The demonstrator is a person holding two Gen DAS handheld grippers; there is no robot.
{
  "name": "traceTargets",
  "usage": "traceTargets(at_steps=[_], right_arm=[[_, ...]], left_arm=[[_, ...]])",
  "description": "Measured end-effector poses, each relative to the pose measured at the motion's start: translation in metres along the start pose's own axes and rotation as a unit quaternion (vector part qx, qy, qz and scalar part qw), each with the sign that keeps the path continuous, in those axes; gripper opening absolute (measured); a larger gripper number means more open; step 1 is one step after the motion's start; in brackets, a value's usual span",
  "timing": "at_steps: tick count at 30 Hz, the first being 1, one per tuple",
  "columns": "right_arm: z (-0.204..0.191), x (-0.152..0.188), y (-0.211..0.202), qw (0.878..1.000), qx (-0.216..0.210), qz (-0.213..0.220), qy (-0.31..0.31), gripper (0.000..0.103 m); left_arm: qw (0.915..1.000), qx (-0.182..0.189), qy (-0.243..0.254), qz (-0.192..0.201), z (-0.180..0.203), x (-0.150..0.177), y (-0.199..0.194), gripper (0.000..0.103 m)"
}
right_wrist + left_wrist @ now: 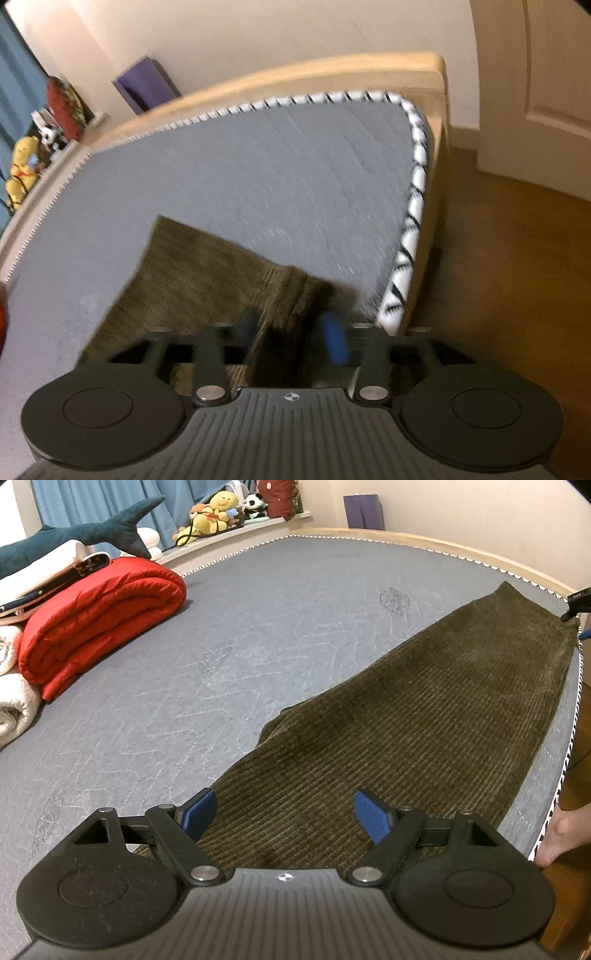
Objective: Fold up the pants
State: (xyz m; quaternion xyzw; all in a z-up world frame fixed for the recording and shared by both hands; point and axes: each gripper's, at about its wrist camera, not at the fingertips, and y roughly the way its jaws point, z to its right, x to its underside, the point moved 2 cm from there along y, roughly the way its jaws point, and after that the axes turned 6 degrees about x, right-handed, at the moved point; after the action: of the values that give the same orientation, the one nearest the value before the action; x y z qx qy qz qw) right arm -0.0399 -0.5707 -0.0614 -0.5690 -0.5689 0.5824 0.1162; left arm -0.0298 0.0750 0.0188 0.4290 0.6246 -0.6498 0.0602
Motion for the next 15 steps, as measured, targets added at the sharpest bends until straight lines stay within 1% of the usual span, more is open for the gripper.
traceTargets(at_steps=[1,4,6,8,9,10,11,12,13,15], right_arm=[[0.001,0.002,0.004,1.0,0.001,-0.008,0.001,0.071],[0.002,0.008,0.016,0.999,0.009,-0.033,-0.006,0.074],[0.0,0.011,0.02,0.999,0.009,-0.033,-0.017,0.077],[-0.006,0.013,0.019,0.999,0.01,-0.026,-0.034,0.074],[-0.009,0.013,0.018,0.999,0.014,-0.023,-0.041,0.068],[-0.01,0.013,0.018,0.999,0.022,-0.021,-0.044,0.055],[-0.008,0.013,0.017,0.998,0.032,-0.017,-0.042,0.044],[-0.006,0.011,0.015,0.999,0.026,-0.01,-0.036,0.016],[-0.005,0.008,0.012,1.0,0.003,-0.006,-0.028,0.016],[-0.011,0.004,-0.003,1.0,-0.012,0.012,-0.019,0.015]], left_arm=[[1.0,0.0,0.001,0.0,0.001,0.0,0.0,0.086],[1.0,0.001,0.003,-0.001,0.001,0.0,0.001,0.086],[1.0,0.001,0.003,-0.002,0.002,0.0,0.002,0.086],[1.0,0.001,0.004,-0.002,0.002,0.0,0.002,0.086],[1.0,0.001,0.004,-0.003,0.002,-0.001,0.002,0.086],[1.0,0.0,0.005,-0.002,0.002,-0.001,0.002,0.086],[1.0,0.0,0.005,-0.002,0.002,-0.001,0.002,0.086],[1.0,0.0,0.004,-0.001,0.002,-0.001,0.002,0.086],[1.0,0.0,0.003,0.0,0.001,-0.001,0.001,0.086],[1.0,0.0,0.001,0.002,0.0,-0.002,0.0,0.086]])
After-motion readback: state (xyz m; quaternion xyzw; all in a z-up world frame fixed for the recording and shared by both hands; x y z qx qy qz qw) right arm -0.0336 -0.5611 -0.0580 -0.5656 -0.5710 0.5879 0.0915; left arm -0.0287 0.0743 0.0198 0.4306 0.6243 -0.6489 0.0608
